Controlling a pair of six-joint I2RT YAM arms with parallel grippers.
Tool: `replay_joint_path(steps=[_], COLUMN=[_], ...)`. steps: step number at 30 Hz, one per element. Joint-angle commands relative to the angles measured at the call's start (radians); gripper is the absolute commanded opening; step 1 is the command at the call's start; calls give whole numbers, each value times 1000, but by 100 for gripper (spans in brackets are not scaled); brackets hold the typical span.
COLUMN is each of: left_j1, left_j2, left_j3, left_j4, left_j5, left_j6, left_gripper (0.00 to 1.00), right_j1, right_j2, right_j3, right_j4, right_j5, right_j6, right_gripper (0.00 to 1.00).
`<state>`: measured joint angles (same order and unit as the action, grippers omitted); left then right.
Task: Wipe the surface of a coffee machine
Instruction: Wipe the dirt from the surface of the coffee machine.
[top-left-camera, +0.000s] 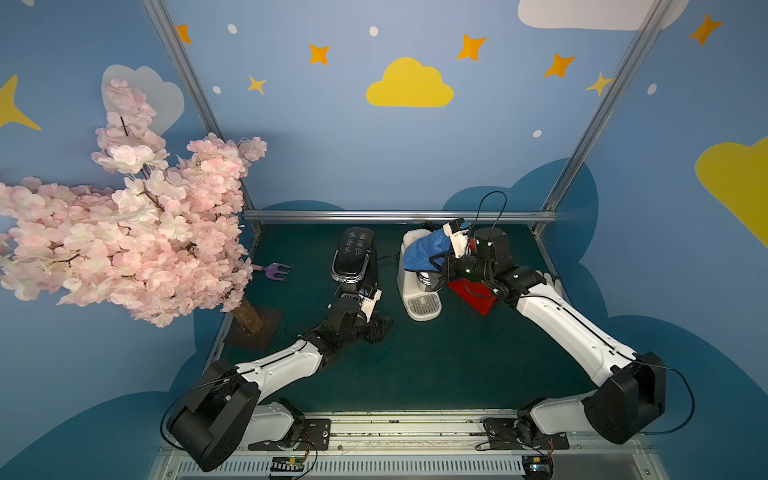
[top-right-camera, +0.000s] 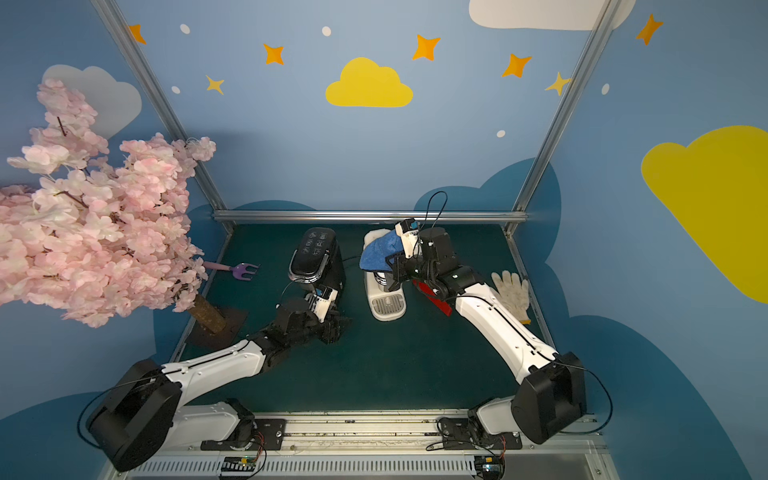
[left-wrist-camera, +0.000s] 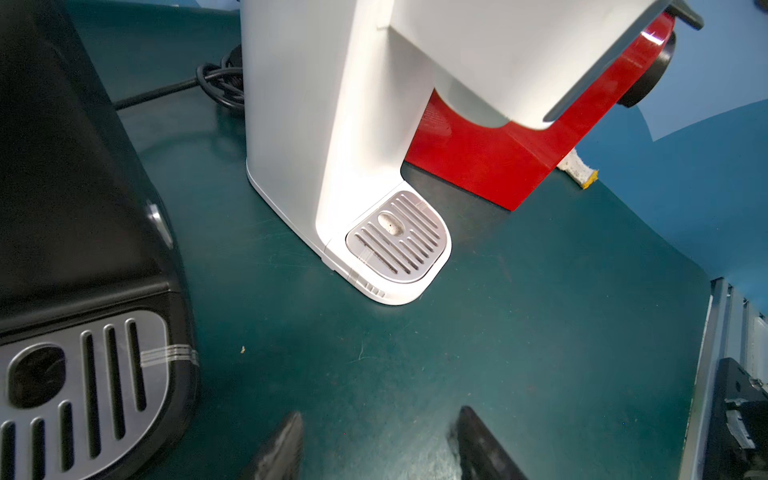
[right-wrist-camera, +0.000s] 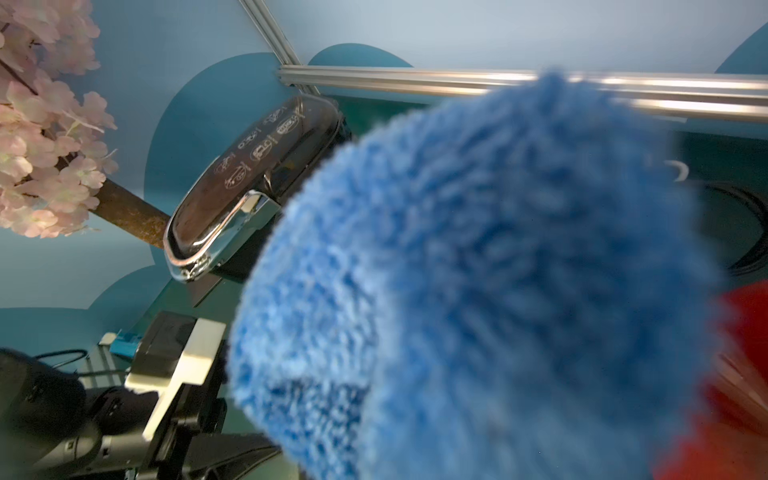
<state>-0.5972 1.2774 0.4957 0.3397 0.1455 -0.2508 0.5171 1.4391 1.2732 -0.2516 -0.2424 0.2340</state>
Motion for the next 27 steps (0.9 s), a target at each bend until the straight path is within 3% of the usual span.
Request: replay_joint_path(steps=[1,9,14,20,27], left_j1=[5,9,39,112,130], left_j2=[7,53,72,108,135], left_j3=[20,52,55,53,54], left_j4=[-3,-45,-37,-10,10], left_j5=[4,-16,8,117,160], left_j6=[2,-8,-66,-156,-179], left_gripper=[60,60,60,60,59], right_j1=[4,6,9,32,86], right_j2=[106,373,452,351,154], right_j3=[72,315,390,272,79], right_j4=[-49,-115,-183,-170,-162], right_j5=[55,149,186,183,220], right_j6=[-16,-35,14,12,2], right_gripper=[0,0,0,0,0])
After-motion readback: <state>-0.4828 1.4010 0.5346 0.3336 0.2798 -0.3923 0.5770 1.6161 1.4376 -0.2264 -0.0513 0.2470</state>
